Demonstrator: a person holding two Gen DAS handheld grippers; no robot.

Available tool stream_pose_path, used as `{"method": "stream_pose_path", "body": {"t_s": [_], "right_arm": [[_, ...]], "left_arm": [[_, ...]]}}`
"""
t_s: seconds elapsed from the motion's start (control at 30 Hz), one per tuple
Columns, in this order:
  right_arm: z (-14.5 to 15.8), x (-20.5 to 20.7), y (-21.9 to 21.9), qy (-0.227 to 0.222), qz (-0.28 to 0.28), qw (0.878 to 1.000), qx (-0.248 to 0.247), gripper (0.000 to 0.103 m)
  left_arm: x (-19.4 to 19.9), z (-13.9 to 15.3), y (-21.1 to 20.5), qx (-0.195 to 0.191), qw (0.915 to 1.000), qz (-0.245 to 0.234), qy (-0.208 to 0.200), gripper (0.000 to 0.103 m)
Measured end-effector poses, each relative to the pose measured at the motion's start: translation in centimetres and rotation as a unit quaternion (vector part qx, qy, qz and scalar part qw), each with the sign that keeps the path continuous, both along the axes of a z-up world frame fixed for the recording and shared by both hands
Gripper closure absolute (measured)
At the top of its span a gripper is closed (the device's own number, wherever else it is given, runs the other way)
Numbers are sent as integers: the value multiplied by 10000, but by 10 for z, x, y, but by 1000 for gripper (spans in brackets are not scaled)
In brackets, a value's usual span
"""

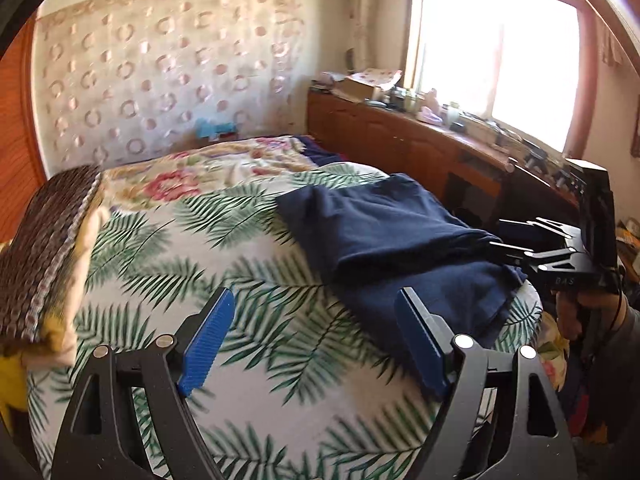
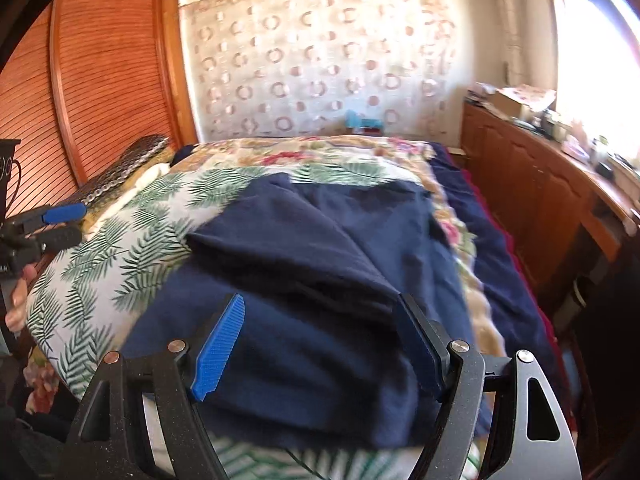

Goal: Fold small clothes
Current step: 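Grasp the folded shirt with the right tool and lift it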

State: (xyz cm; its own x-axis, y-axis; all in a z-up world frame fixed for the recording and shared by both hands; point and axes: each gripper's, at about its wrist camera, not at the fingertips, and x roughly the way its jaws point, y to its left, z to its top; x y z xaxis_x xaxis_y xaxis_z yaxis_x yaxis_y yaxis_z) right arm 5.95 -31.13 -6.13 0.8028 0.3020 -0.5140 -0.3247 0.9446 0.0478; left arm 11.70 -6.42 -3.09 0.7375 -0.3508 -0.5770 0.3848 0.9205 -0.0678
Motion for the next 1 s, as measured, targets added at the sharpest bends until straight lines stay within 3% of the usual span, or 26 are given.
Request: {"method": "stream_pose_path", "body": {"t_s": [0.33,0.7,0.8,0.83,0.87,1.0], "right_arm": [[-3,64,68,395,845,9944,-499,25],[-20,124,115,895,1086,9796,-1437,26],[-19,128,109,868,1055,9789,-1521,52],[-17,128,106,867,1059,9795,-1479,74],[-14,129,101,859,1072,9805,-1409,89],[2,125,83,648,946,9869,-1132,95]], "left_arm": [[-4,-10,29,-136,9996,264,-14,20],[-4,-22,37,-233,9992,302,76,20],[-5,-24,37,-258,9992,302,89,20],[-6,-25,37,-263,9992,297,97,20],[-6,-26,36,-264,9992,291,107,20],[-7,-28,32,-259,9993,246,125,20]]}}
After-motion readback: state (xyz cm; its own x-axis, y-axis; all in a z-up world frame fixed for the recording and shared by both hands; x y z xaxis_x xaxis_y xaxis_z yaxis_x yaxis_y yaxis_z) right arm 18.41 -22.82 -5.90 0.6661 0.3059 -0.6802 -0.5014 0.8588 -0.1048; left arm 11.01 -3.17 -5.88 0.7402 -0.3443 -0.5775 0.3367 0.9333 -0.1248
